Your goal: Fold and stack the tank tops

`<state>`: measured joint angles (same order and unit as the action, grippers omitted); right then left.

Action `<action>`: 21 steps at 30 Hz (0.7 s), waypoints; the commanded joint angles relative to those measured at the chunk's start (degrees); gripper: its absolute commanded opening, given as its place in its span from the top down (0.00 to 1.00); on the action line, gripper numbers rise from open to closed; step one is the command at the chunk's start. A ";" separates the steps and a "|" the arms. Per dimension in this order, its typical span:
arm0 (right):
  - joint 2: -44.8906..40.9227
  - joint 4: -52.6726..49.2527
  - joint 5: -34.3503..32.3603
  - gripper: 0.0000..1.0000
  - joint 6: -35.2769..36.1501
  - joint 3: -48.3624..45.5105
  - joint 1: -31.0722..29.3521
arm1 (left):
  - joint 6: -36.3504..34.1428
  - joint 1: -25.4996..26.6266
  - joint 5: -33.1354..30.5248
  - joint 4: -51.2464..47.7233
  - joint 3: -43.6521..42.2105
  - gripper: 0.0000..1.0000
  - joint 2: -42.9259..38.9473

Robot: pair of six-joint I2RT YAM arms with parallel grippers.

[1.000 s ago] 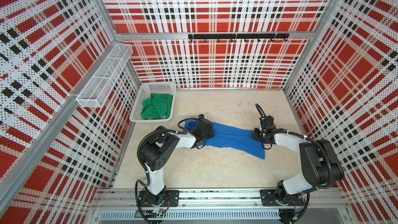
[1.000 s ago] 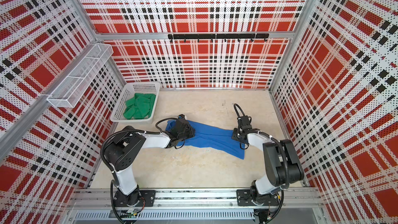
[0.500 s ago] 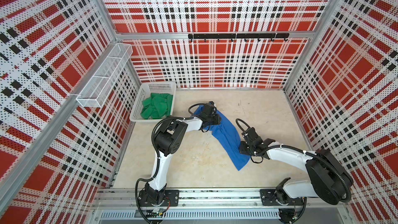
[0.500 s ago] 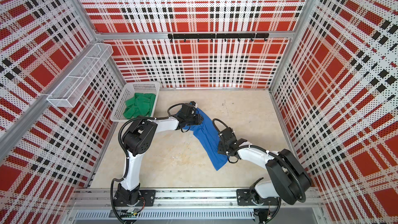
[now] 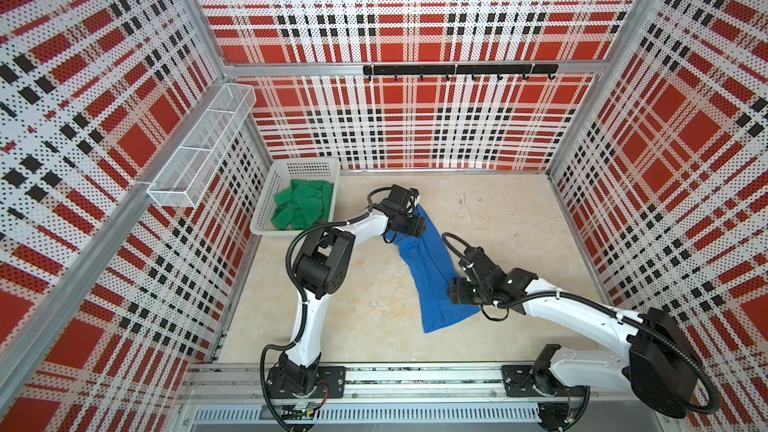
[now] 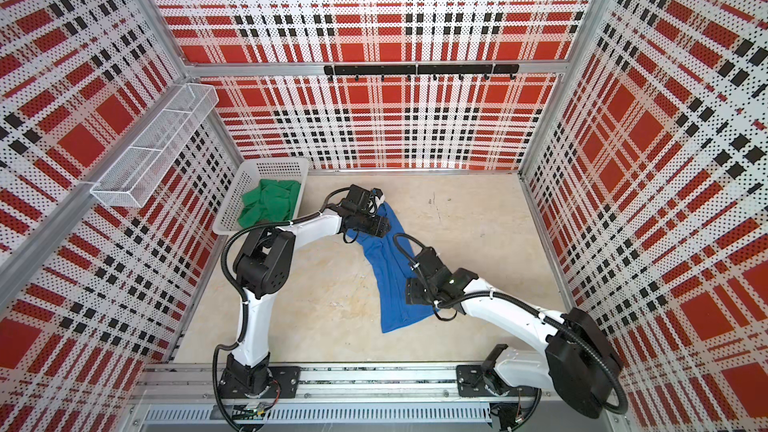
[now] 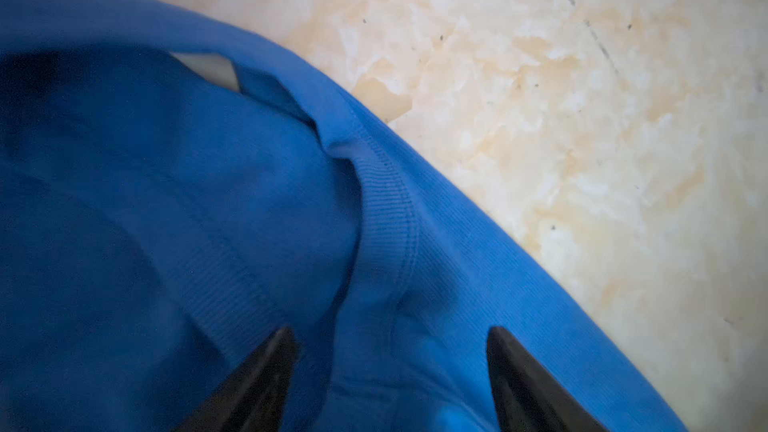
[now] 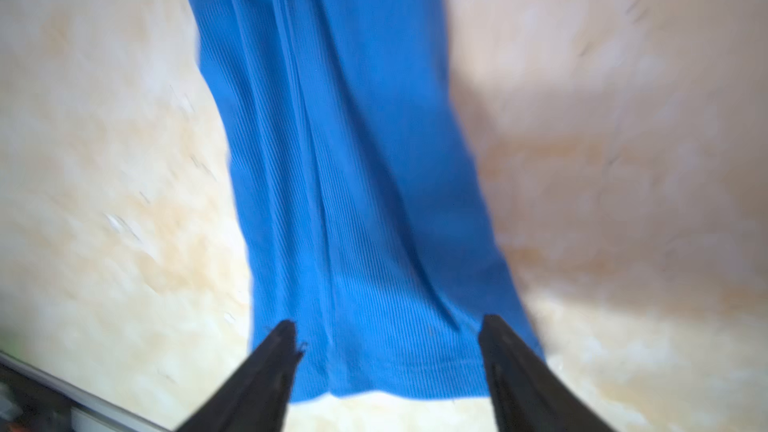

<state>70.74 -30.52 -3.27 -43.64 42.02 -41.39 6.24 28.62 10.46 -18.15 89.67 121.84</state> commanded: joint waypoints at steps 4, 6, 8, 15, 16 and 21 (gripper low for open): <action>6.65 1.06 -1.38 0.50 9.44 6.83 3.41 | 6.39 -5.16 -9.15 -1.03 -3.47 0.27 -10.76; 8.94 2.40 -0.17 0.55 10.49 8.33 3.49 | 8.64 -7.20 -11.15 -0.62 -7.04 0.29 -12.60; 10.80 3.92 1.00 0.58 11.41 8.99 3.51 | 10.24 -9.55 -12.87 0.67 -10.72 0.33 -14.59; 15.92 7.75 6.07 0.59 11.56 8.70 3.59 | 13.01 -16.50 -13.67 3.41 -14.85 0.43 -14.75; 16.47 8.34 6.57 0.59 11.56 8.53 3.59 | 13.46 -16.74 -14.02 4.10 -14.70 0.46 -14.05; 17.46 10.65 6.96 0.59 11.38 6.74 3.60 | 16.25 -17.09 -11.87 8.57 -13.44 0.53 -10.17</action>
<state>87.88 -22.63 2.79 -32.58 49.78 -38.11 19.81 11.31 -2.79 -13.21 74.32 108.99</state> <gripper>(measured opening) 0.411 0.471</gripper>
